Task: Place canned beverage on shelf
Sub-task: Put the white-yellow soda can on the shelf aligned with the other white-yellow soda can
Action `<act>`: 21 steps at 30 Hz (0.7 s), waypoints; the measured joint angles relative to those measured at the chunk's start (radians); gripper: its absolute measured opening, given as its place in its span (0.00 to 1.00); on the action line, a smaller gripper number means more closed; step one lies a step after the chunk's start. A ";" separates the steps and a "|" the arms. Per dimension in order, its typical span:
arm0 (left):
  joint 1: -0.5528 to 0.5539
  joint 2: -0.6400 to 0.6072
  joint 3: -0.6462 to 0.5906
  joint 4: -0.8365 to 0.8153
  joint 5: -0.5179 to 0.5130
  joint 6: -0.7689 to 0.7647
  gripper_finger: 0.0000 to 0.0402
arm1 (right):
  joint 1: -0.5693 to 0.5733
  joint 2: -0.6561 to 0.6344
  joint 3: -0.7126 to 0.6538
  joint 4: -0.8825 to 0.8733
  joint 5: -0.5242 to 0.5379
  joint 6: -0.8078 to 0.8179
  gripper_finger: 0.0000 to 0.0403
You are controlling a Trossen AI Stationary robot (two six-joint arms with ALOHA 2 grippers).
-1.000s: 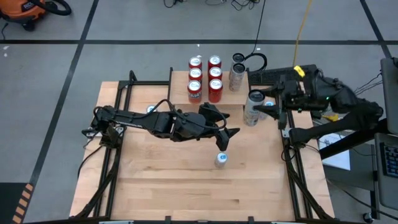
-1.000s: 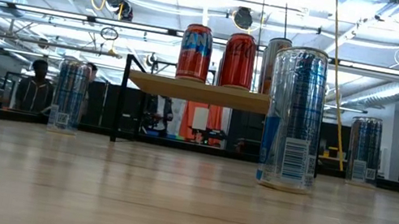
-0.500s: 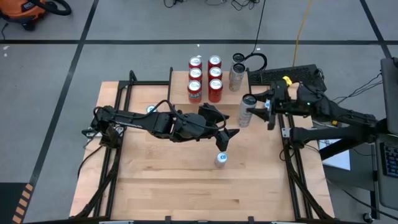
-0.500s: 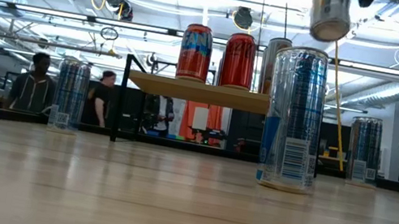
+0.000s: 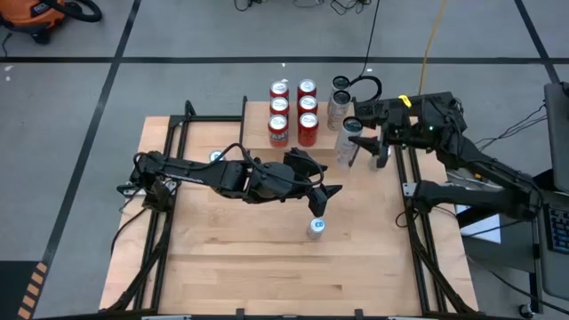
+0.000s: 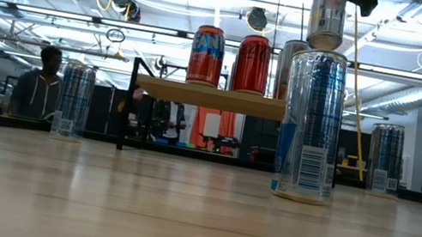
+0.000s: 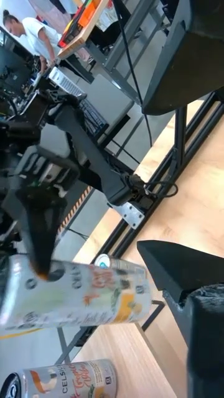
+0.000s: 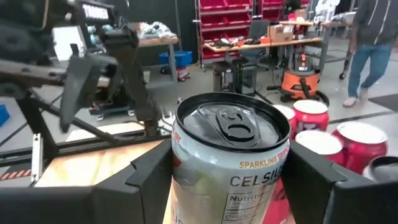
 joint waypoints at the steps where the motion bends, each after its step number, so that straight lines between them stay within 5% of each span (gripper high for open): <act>1: 0.000 0.000 0.000 -0.002 0.000 0.000 0.87 | -0.019 0.005 0.000 0.006 -0.016 -0.002 0.55; 12: 0.015 0.000 0.000 -0.028 -0.002 0.003 0.87 | -0.188 0.106 0.000 0.024 -0.210 -0.062 0.55; 21: 0.017 0.000 0.000 -0.050 -0.001 0.000 0.87 | -0.265 0.166 0.000 0.073 -0.244 -0.066 0.56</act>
